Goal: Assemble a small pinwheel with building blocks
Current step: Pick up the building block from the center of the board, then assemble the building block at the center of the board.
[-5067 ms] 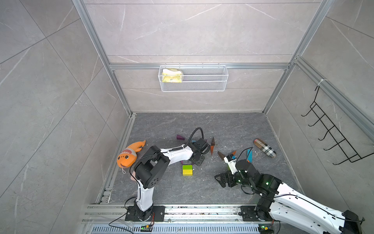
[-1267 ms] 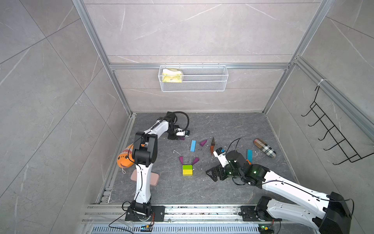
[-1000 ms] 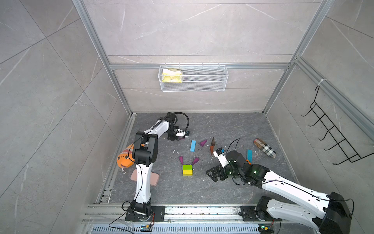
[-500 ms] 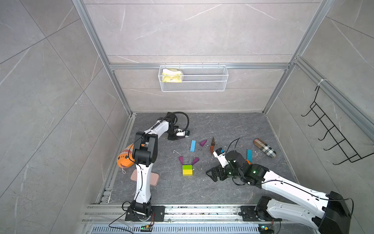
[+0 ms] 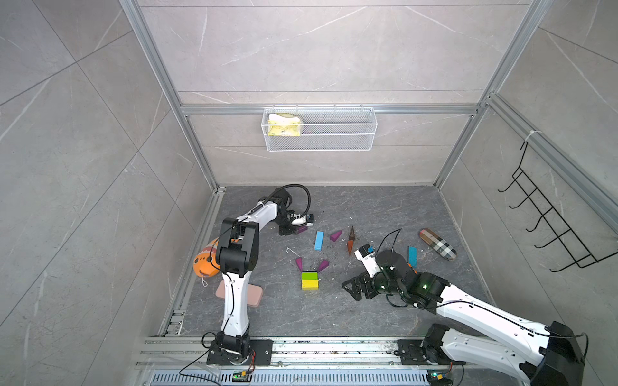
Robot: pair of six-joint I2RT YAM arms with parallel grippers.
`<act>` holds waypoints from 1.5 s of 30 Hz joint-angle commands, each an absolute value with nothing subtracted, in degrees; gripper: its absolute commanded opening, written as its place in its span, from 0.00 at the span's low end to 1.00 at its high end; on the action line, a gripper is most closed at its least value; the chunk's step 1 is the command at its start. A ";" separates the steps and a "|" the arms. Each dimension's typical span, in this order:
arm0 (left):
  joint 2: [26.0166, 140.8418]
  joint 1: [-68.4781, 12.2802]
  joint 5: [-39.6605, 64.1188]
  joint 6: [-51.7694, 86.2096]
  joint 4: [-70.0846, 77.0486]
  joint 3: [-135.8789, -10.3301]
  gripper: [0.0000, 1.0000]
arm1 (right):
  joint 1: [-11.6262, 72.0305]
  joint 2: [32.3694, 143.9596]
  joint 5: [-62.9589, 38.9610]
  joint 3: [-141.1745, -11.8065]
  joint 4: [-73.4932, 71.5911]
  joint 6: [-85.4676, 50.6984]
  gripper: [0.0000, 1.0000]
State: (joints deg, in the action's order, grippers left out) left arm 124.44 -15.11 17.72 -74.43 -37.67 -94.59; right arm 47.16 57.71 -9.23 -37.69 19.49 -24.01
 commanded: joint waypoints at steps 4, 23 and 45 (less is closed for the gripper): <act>116.81 -14.68 19.65 -69.53 -36.78 -90.75 0.16 | 46.89 55.68 -8.10 -36.51 20.15 -24.52 1.00; 76.30 -15.64 14.83 -58.24 -36.67 -56.27 0.19 | 46.93 47.84 -8.87 -29.84 19.34 -23.77 1.00; 68.84 -29.41 4.63 -47.78 -43.69 -41.11 0.19 | 46.91 46.79 -12.82 -25.41 17.58 -20.92 1.00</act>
State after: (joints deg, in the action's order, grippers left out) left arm 67.96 -28.80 4.03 -50.50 -46.02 -41.65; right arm 47.16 47.86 -11.90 -26.55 18.15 -22.17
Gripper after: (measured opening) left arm 0.262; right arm 0.994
